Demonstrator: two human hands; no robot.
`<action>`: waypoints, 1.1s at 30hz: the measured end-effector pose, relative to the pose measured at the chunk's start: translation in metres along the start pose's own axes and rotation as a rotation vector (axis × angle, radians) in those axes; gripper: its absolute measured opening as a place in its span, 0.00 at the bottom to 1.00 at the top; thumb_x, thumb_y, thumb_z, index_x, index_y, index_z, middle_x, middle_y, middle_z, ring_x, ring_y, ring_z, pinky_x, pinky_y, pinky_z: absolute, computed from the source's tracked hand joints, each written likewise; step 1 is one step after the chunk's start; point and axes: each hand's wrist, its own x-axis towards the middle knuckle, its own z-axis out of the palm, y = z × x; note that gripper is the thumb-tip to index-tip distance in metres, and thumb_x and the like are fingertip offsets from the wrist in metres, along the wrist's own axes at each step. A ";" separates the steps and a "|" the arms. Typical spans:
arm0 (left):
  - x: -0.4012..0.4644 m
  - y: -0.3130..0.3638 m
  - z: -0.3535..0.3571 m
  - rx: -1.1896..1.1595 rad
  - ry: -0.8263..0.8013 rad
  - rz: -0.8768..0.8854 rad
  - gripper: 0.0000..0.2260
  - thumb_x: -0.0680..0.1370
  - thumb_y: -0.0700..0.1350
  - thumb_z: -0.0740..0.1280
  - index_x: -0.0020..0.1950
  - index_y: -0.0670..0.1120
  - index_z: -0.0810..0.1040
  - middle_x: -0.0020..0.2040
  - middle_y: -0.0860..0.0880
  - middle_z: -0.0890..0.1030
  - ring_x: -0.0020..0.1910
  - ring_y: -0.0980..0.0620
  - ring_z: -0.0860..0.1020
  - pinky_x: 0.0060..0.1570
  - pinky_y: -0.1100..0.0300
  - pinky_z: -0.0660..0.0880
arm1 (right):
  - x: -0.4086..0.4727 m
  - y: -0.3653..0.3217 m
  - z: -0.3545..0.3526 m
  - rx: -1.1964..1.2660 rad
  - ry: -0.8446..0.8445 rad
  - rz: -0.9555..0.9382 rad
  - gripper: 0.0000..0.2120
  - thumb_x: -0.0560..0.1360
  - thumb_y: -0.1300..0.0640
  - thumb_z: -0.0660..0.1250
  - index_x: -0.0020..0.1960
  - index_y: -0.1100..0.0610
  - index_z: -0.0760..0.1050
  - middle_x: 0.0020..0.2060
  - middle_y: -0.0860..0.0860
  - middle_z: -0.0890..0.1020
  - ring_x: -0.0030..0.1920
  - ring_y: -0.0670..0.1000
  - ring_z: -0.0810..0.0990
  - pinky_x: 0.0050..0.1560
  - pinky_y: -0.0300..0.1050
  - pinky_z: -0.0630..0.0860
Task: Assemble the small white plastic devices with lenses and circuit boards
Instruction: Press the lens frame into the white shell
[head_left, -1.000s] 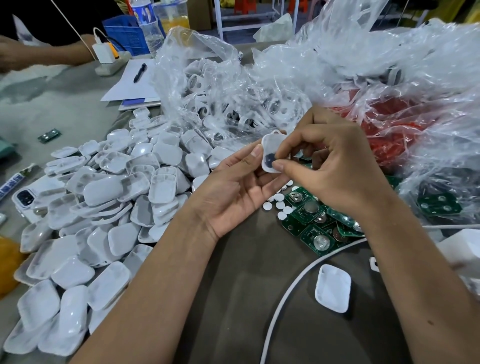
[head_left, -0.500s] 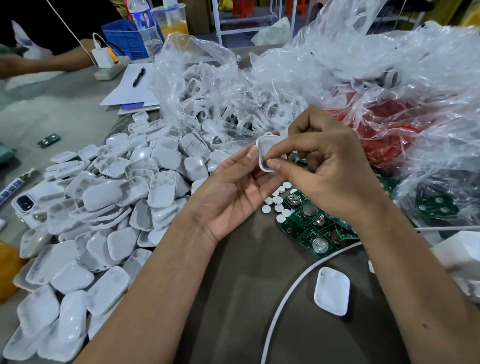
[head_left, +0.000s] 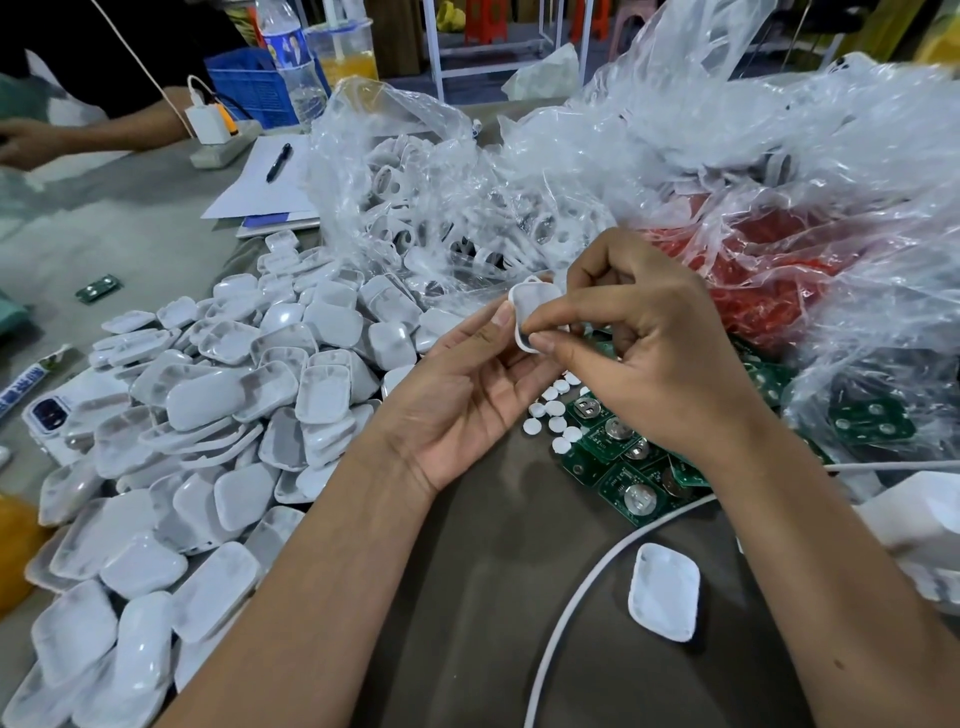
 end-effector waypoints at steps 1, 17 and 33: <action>0.000 0.000 0.000 -0.009 0.001 0.000 0.13 0.79 0.39 0.66 0.61 0.35 0.78 0.56 0.37 0.83 0.55 0.44 0.84 0.55 0.54 0.82 | 0.000 0.000 0.000 -0.006 -0.002 0.000 0.05 0.74 0.59 0.79 0.49 0.53 0.89 0.45 0.51 0.77 0.41 0.46 0.75 0.42 0.34 0.69; 0.004 0.001 0.001 -0.070 0.059 0.020 0.13 0.79 0.39 0.66 0.61 0.35 0.79 0.59 0.35 0.83 0.57 0.43 0.84 0.57 0.50 0.82 | 0.000 0.007 -0.001 0.007 0.062 0.092 0.06 0.78 0.58 0.74 0.54 0.53 0.88 0.49 0.49 0.79 0.41 0.40 0.76 0.40 0.27 0.68; 0.002 0.001 0.008 -0.068 0.135 0.032 0.11 0.77 0.39 0.66 0.57 0.36 0.78 0.54 0.36 0.84 0.54 0.43 0.85 0.53 0.52 0.83 | -0.001 0.009 0.001 -0.050 0.015 0.048 0.08 0.77 0.55 0.76 0.56 0.48 0.87 0.51 0.48 0.78 0.45 0.39 0.74 0.46 0.29 0.69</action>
